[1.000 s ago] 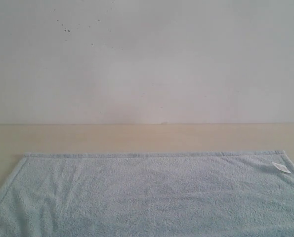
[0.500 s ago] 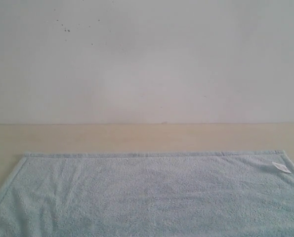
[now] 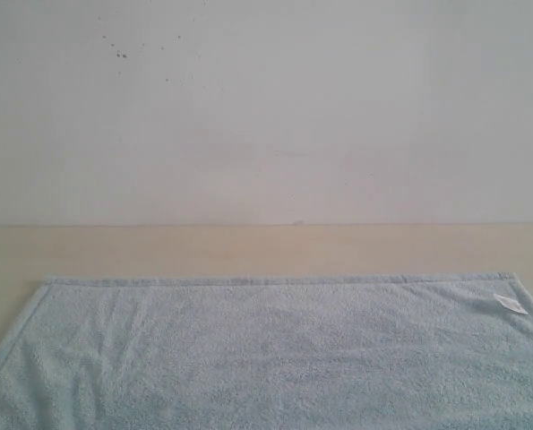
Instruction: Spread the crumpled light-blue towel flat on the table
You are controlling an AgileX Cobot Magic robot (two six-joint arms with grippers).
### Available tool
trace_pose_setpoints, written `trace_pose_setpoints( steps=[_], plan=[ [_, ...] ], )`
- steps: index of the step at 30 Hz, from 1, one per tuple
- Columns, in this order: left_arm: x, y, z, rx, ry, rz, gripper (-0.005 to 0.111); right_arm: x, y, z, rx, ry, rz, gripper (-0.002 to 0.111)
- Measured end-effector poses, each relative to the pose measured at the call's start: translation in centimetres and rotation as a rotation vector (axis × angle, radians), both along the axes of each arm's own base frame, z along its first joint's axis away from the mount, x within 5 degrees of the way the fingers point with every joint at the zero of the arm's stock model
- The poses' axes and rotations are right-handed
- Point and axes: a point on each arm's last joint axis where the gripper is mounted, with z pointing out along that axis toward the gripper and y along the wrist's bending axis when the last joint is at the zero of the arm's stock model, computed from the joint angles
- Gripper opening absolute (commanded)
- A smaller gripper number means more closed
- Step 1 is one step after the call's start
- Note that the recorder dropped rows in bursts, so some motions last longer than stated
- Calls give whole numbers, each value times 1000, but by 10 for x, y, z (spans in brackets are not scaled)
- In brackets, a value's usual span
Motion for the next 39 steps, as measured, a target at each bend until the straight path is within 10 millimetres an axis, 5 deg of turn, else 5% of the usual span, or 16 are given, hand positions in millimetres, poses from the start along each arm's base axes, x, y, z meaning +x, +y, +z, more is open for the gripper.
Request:
trace_pose_setpoints(
  steps=[8, 19, 39],
  plan=[
    [1, 0, -3, -61, -10, 9, 4, 13, 2, -68, -45, 305, -2, 2],
    [6, -7, -9, -94, -77, -60, 4, 13, -1, -71, -222, 292, -20, 2],
    [7, -15, 3, -87, -215, -160, 4, 2, -8, -74, -233, 286, -85, 2]
  ],
)
